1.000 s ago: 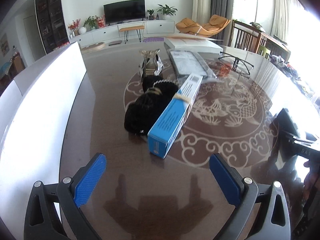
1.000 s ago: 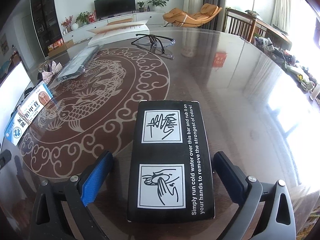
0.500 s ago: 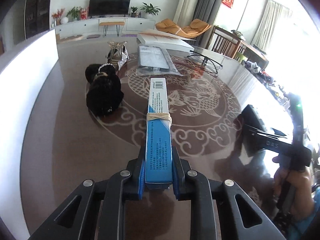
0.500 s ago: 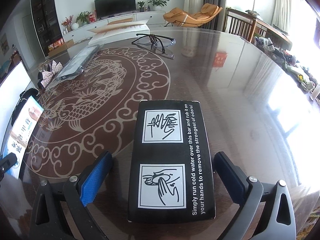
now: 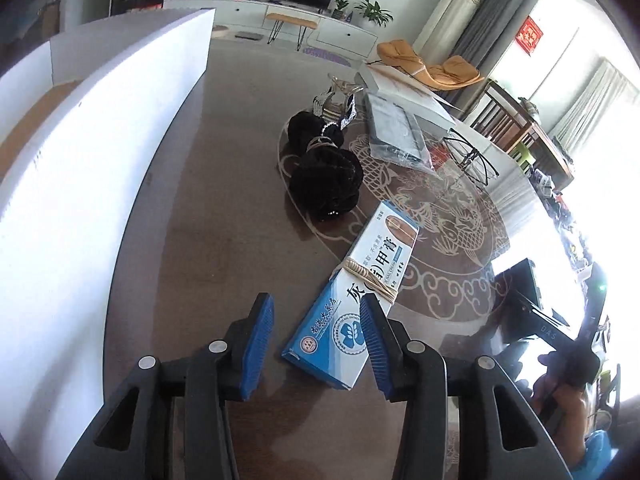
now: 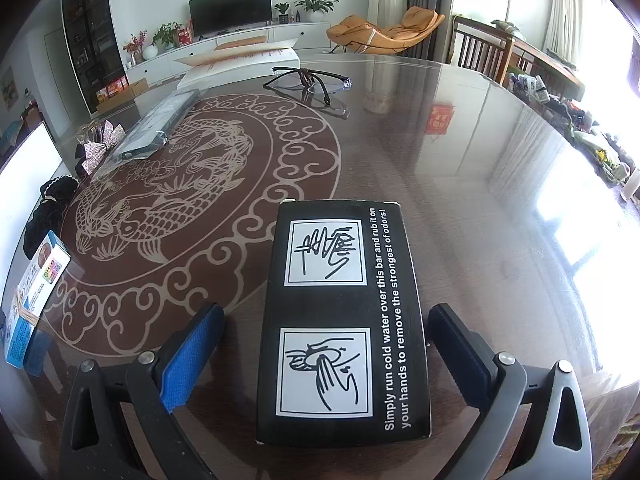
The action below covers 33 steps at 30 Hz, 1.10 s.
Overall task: Organize objects
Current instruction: 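Grasp the blue-and-white ointment box with the left tool while the right tool holds the black box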
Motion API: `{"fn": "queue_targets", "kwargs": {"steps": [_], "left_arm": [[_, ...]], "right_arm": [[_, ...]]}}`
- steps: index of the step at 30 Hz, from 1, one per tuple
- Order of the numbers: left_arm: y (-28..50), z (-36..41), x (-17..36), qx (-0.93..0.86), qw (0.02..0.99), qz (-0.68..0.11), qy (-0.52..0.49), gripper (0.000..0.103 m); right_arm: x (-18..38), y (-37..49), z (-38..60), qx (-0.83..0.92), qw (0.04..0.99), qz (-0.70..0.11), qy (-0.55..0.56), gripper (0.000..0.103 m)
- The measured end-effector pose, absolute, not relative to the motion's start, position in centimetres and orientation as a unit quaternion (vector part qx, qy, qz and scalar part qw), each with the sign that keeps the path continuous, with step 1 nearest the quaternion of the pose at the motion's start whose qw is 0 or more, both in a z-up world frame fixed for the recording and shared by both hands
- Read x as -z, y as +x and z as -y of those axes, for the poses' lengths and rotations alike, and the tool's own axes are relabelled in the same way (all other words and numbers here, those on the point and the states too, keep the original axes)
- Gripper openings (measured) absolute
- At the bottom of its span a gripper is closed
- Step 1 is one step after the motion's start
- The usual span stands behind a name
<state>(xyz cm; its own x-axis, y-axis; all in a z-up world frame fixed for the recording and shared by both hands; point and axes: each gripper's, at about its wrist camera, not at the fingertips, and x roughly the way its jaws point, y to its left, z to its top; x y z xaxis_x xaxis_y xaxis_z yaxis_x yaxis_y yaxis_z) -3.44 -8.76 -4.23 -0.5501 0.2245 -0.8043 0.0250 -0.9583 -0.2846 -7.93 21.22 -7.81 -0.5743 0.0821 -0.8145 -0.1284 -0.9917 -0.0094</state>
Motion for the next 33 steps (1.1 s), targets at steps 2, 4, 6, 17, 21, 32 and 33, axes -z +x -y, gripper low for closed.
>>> {"fn": "queue_targets", "kwargs": {"steps": [2, 4, 6, 17, 21, 32, 33], "left_arm": [[-3.8, 7.8, 3.8, -0.876, 0.080, 0.105, -0.464, 0.061], [-4.1, 6.9, 3.4, -0.880, 0.114, 0.083, -0.454, 0.075], [-4.8, 5.5, 3.5, -0.883, 0.133, 0.044, -0.448, 0.079], [-7.6, 1.3, 7.3, -0.869, 0.099, -0.055, -0.482, 0.103], [-7.0, 1.5, 7.4, -0.874, 0.107, -0.060, -0.470, 0.103], [-5.6, 2.3, 6.6, -0.888, 0.095, -0.055, -0.446, 0.044], [-5.6, 2.3, 6.6, -0.889, 0.091, -0.054, -0.446, 0.044]], "right_arm": [[7.8, -7.9, -21.2, -0.887, 0.059, -0.025, -0.458, 0.102], [7.8, -7.9, -21.2, -0.887, 0.059, -0.025, -0.458, 0.102], [7.8, -7.9, -21.2, -0.887, 0.059, -0.025, -0.458, 0.102], [7.8, -8.0, -21.2, -0.887, 0.059, -0.025, -0.458, 0.102], [7.9, -8.0, -21.2, -0.887, 0.058, -0.025, -0.458, 0.103], [7.5, -10.4, -21.8, -0.835, 0.025, -0.032, -0.549, 0.096], [7.2, -10.6, -21.8, -0.835, 0.027, -0.028, -0.548, 0.084]]}}
